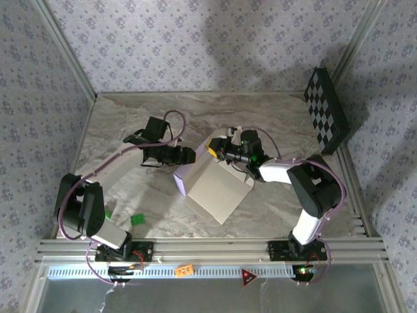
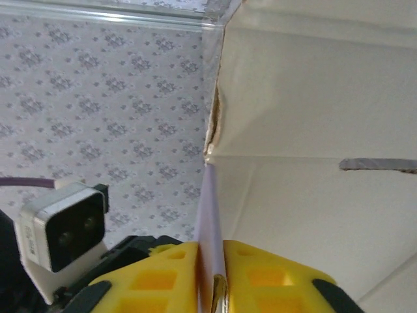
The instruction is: Fold the paper box
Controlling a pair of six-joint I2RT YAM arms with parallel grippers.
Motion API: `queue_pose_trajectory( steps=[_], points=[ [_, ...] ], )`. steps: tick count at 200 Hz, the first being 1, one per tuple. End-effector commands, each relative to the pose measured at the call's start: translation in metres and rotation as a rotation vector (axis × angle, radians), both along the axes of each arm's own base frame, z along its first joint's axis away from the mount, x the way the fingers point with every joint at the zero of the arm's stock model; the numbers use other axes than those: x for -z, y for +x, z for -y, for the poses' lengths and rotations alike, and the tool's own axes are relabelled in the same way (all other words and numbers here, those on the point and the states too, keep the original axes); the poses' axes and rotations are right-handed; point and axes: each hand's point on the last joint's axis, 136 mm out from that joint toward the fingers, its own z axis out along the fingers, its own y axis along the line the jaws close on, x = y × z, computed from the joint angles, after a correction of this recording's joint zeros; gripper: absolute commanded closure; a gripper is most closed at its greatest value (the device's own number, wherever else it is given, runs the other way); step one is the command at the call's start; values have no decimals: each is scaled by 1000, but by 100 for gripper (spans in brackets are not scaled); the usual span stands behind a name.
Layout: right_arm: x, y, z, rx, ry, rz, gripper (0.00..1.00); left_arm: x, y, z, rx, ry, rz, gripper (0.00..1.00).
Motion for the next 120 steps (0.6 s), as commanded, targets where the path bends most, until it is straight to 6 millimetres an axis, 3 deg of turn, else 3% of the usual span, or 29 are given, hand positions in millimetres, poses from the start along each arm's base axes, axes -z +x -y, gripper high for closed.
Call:
queue_pose_trajectory(
  steps=[1, 38, 73, 100, 120],
  points=[
    [4, -5, -1, -9, 2, -26, 88, -8, -5, 1, -1, -12, 3, 43],
    [2, -10, -2, -45, -28, -33, 100, -28, -4, -5, -29, -4, 58, 38],
    [-1, -22, -13, -138, -13, -44, 100, -35, -8, -8, -22, 16, 67, 37],
    [-4, -37, -25, -240, -20, -50, 100, -30, -16, -16, -20, 207, 90, 35],
    [6, -45, -26, -265, -89, -66, 88, -25, -20, -18, -18, 247, 91, 34]
  ],
)
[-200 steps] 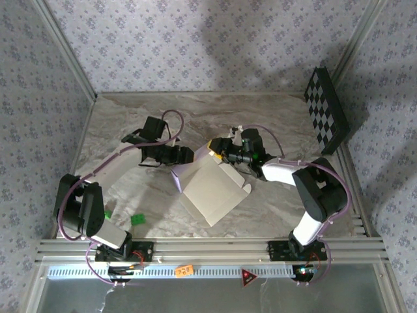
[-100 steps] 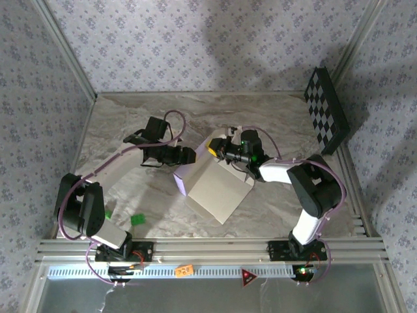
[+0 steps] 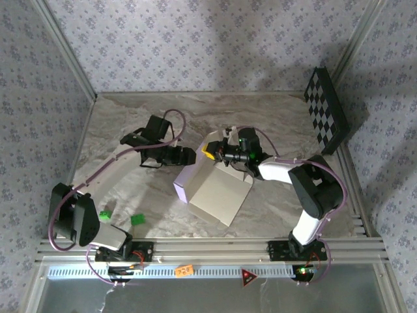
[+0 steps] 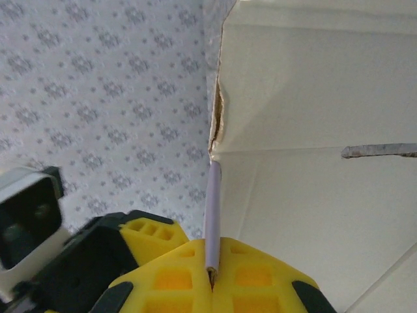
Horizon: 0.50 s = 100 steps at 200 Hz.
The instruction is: Fold the paper box
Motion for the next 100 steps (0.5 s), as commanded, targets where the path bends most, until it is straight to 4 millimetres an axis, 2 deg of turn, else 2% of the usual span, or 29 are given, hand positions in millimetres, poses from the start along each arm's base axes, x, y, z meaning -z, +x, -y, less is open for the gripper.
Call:
queue_pose_trajectory(
  steps=[1, 12, 29, 48, 64, 100],
  points=[
    [9, -19, -7, -100, -76, -16, 87, -2, -6, -12, -5, 108, 19, 34],
    [12, -21, -3, -97, -120, -13, 77, 1, -6, -14, -13, 120, 15, 33],
    [15, -22, 6, -81, -173, -21, 70, 2, -4, -15, -25, 136, 16, 32],
    [6, -20, 19, -56, -200, -7, 57, -5, -4, -8, -3, 137, 36, 23],
    [1, -20, 34, -37, -259, 8, 48, -11, -4, -1, 16, 144, 65, 20],
    [-13, -18, 77, 35, -405, 80, 40, -10, 2, 6, 34, 207, 74, 21]
  ],
)
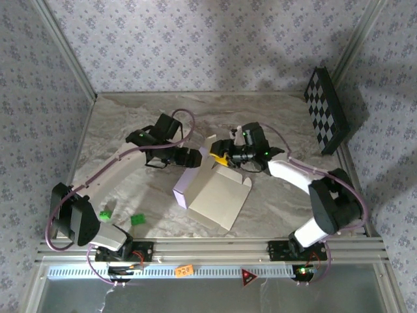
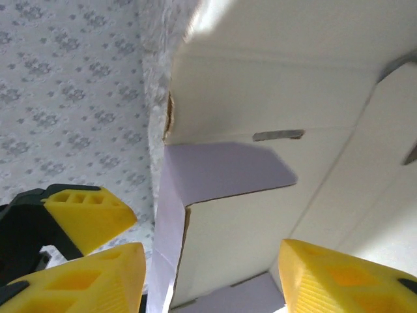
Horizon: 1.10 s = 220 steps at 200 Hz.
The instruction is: Fold the paper box
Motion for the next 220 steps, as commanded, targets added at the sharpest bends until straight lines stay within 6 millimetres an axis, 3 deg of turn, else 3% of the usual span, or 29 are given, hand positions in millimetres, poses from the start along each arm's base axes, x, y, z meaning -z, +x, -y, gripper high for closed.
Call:
queue_pose_trajectory(
  steps=[1, 45, 68, 106, 165, 220],
  points=[
    [-8, -3, 31, 26, -133, 57, 40, 2, 4, 1, 17, 67, 5, 21],
    [-10, -1, 72, 122, -163, 70, 39, 8, 8, 15, 88, 119, 5, 18],
    [-7, -1, 78, 140, -181, 80, 39, 19, 11, 18, 99, 155, -30, 16],
    [16, 0, 79, 112, -252, 66, 41, 34, 10, 28, 129, 157, -70, 22],
    [44, 7, 51, 12, -319, 64, 47, 30, 5, 27, 127, 134, -56, 42],
    [61, 25, 18, -36, -294, 45, 49, 32, 1, 24, 117, 127, -53, 47]
  ],
)
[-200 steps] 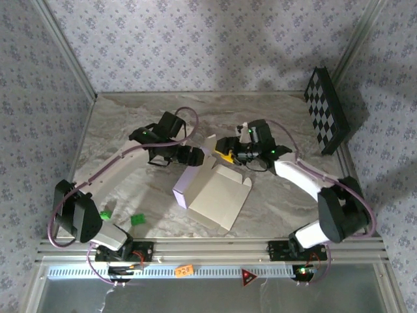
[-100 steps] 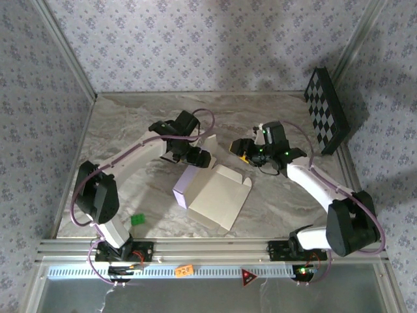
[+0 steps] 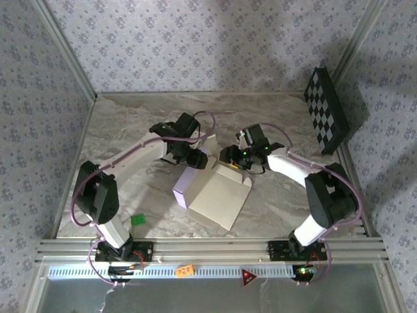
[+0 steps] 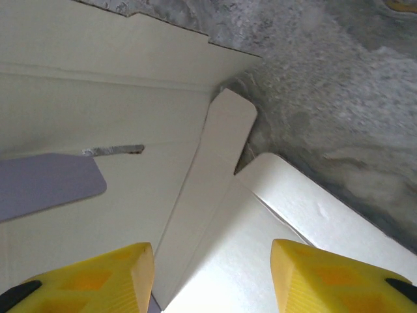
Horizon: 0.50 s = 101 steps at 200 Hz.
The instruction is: Fold the paper box
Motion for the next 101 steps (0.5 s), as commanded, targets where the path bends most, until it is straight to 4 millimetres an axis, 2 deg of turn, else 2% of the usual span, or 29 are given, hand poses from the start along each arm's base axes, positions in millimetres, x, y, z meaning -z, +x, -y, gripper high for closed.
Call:
queue_pose_trajectory(
  steps=[1, 32, 54, 101],
  points=[
    [-4, 15, -16, -30, 23, 35, 49, -12, -6, 0, 4, -28, 19, 48],
    [11, 24, -26, -32, 24, 15, 51, -12, -6, 0, 0, -34, 24, 49],
    [23, 31, -26, -24, 12, 10, 52, -10, -7, -1, 0, -31, 18, 52],
    [38, 46, -28, -11, -5, 33, 53, -12, -9, -1, 2, -34, 17, 52]
  ],
)
